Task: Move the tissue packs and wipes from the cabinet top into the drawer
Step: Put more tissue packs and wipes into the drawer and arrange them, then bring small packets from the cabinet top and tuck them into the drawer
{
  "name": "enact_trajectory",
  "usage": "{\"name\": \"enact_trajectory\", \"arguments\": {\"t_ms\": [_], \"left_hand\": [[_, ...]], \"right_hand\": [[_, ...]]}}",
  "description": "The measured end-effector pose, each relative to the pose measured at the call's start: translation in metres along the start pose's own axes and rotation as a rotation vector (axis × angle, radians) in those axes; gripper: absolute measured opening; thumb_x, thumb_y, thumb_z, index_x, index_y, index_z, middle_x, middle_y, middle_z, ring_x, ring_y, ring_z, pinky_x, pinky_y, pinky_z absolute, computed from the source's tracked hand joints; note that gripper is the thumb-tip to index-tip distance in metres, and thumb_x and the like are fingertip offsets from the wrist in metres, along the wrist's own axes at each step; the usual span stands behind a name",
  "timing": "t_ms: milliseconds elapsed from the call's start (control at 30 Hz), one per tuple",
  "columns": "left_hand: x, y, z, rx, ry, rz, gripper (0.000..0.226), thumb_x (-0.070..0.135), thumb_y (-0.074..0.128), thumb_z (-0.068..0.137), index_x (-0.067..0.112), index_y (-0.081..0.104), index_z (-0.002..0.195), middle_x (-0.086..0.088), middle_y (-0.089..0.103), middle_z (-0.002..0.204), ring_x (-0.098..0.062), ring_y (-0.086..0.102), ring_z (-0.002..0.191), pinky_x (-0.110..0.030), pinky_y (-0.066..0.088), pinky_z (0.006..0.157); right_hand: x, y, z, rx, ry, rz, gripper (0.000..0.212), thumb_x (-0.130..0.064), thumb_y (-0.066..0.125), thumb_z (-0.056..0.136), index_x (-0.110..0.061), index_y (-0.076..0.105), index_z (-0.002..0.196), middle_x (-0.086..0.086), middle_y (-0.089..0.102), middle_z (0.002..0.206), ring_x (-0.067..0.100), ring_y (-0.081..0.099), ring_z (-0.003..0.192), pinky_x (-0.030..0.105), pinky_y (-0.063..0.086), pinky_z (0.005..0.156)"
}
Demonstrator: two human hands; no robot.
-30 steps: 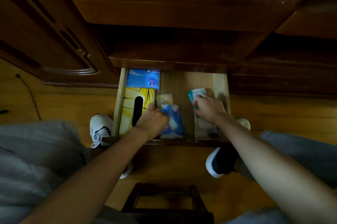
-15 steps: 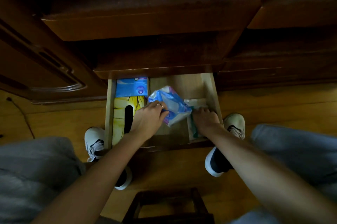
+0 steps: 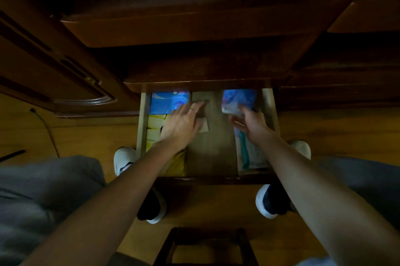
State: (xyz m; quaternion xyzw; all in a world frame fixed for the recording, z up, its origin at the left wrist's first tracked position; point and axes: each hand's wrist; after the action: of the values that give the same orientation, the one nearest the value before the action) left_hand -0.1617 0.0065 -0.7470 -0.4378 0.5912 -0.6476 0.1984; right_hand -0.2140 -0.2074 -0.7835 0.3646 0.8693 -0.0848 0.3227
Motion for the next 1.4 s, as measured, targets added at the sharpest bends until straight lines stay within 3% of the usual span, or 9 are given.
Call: {"name": "enact_trajectory", "arguments": {"t_ms": [133,300,400,500,733,867,1033,1233,1400], "left_hand": [[-0.06,-0.002,-0.051,0.096,-0.261,0.173,0.048,0.027,0.055,0.094,0.013,0.049,0.14,-0.011,0.054,0.138,-0.028,0.046,0.131,-0.045,0.041,0.106],[-0.08,0.013,-0.079,-0.087,-0.189,0.262,0.064,0.033,0.054,0.098,0.012,0.035,0.154,-0.008,0.034,0.16,-0.029,0.027,0.148,-0.051,0.017,0.122],[-0.081,0.018,-0.078,-0.143,-0.21,0.285,0.072,0.034,0.052,0.098,0.012,0.02,0.159,-0.007,0.02,0.165,-0.029,0.016,0.151,-0.054,0.01,0.124],[-0.08,0.02,-0.077,-0.155,-0.233,0.278,0.074,0.034,0.053,0.096,0.013,0.019,0.159,-0.006,0.018,0.165,-0.028,0.015,0.151,-0.054,0.011,0.123],[-0.082,0.027,-0.076,-0.132,-0.243,0.243,0.08,0.034,0.061,0.088,0.011,0.025,0.156,-0.007,0.024,0.162,-0.028,0.019,0.149,-0.056,0.016,0.121],[-0.08,0.027,-0.08,-0.152,-0.219,0.306,0.09,0.039,0.06,0.087,0.007,0.014,0.158,-0.011,0.017,0.165,-0.031,0.015,0.151,-0.059,0.002,0.123],[-0.071,0.016,-0.082,-0.215,-0.177,0.41,0.091,0.048,0.056,0.088,0.005,0.015,0.157,-0.016,0.014,0.164,-0.034,0.016,0.15,-0.054,-0.001,0.123],[-0.062,0.004,-0.104,-0.308,-0.152,0.361,0.072,0.044,0.047,0.098,0.009,0.023,0.156,-0.017,0.007,0.166,-0.032,0.01,0.153,-0.049,0.002,0.124],[-0.046,-0.015,-0.105,-0.328,-0.201,0.262,0.063,0.042,0.051,0.098,0.014,0.035,0.152,-0.014,0.011,0.166,-0.031,0.009,0.153,-0.049,0.006,0.124]], "right_hand": [[0.032,0.031,0.0,0.431,-0.367,-0.606,0.049,-0.035,0.068,0.094,-0.014,0.052,0.135,0.009,0.059,0.133,0.025,0.056,0.122,0.027,0.04,0.094],[0.061,0.068,0.005,-0.163,-0.743,-1.444,0.062,-0.027,0.07,0.093,-0.024,0.042,0.148,0.005,0.047,0.15,0.025,0.045,0.136,0.041,0.048,0.1],[0.068,0.074,0.004,-0.194,-0.705,-1.747,0.05,-0.026,0.068,0.095,-0.016,0.048,0.14,0.009,0.058,0.137,0.029,0.053,0.127,0.042,0.048,0.095],[0.079,0.066,-0.005,-0.187,-0.481,-1.748,0.058,-0.025,0.07,0.095,-0.008,0.04,0.141,0.013,0.068,0.122,0.029,0.067,0.107,0.043,0.056,0.087],[0.092,0.063,-0.013,-0.399,-0.233,-1.791,0.062,-0.05,0.077,0.086,-0.009,0.057,0.128,0.009,0.064,0.118,0.027,0.064,0.107,0.039,0.053,0.087],[0.09,0.063,-0.022,-0.481,-0.287,-1.898,0.056,-0.041,0.079,0.086,-0.012,0.059,0.129,0.01,0.066,0.124,0.029,0.064,0.112,0.044,0.054,0.094],[0.093,0.065,-0.039,-0.356,-0.515,-1.794,0.064,-0.027,0.073,0.093,-0.016,0.038,0.146,0.015,0.058,0.133,0.036,0.063,0.115,0.048,0.054,0.093],[0.108,0.066,-0.045,-0.453,-0.308,-1.613,0.041,-0.007,0.063,0.095,-0.006,0.061,0.136,0.016,0.061,0.137,0.033,0.059,0.123,0.04,0.051,0.1],[0.07,0.069,-0.052,-0.475,-0.287,-1.581,0.057,-0.006,0.056,0.097,-0.012,0.044,0.152,0.016,0.052,0.147,0.032,0.055,0.129,0.044,0.048,0.105]]}}
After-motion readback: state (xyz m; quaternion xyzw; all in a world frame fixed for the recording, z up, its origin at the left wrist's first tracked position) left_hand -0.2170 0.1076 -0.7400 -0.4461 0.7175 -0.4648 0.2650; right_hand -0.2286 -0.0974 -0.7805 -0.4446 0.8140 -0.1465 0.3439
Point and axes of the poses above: each hand's wrist, its own z-axis towards the middle knuckle, its own y-axis out of the palm, x = y × z
